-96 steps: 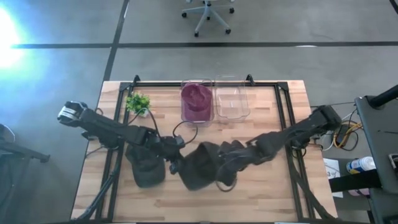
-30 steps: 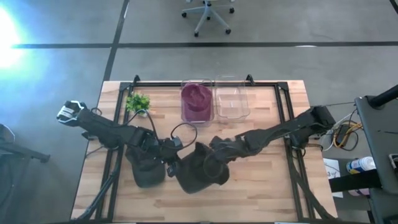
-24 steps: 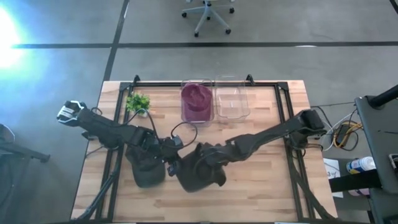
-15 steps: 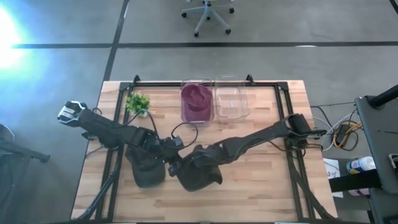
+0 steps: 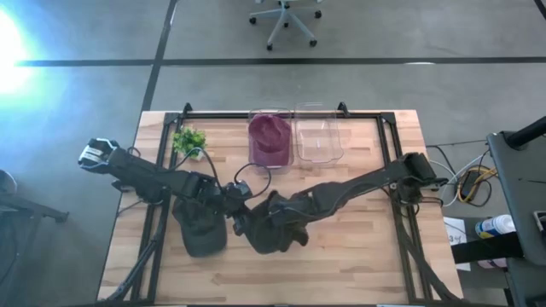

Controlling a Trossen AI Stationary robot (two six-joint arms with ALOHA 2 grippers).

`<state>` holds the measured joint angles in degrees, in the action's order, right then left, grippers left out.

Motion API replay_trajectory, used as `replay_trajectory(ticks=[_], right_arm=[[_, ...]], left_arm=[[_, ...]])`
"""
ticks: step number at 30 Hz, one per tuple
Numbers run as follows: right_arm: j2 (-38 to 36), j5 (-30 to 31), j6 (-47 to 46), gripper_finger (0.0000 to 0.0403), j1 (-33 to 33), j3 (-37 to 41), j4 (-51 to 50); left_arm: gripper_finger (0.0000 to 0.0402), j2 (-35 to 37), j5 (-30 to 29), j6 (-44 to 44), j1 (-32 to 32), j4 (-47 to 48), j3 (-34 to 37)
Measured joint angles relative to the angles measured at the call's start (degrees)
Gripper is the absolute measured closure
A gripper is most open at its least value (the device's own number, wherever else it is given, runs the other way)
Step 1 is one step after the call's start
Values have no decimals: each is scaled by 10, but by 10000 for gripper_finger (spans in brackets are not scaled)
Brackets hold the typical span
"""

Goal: Pick & Place hat
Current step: Put the right black cap into the right transparent bin

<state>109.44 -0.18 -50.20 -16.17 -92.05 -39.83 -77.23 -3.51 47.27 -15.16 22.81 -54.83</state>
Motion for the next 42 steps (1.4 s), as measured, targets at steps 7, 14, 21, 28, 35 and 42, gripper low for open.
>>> replay_trajectory(ticks=[7, 14, 21, 28, 35, 42], right_arm=[[-19, 6, -5, 272, 3, 2, -34], [-65, 68, -2, 248, 7, 2, -95], [-82, 89, -20, 253, 8, 5, -229], [-62, 54, -19, 266, 3, 26, -195], [-35, 10, -17, 278, 3, 51, -84], [-12, -3, -15, 290, 4, 54, -32]], left_arm=[[397, 0, -2, 2, 3, -18, 17], [397, 0, -10, 0, 5, -20, 18], [397, 0, -10, 0, 5, -18, 24], [396, 0, -9, 3, 5, -38, 25], [396, 0, -5, 5, 4, -54, 25], [396, 0, -4, 10, 5, -62, 25]])
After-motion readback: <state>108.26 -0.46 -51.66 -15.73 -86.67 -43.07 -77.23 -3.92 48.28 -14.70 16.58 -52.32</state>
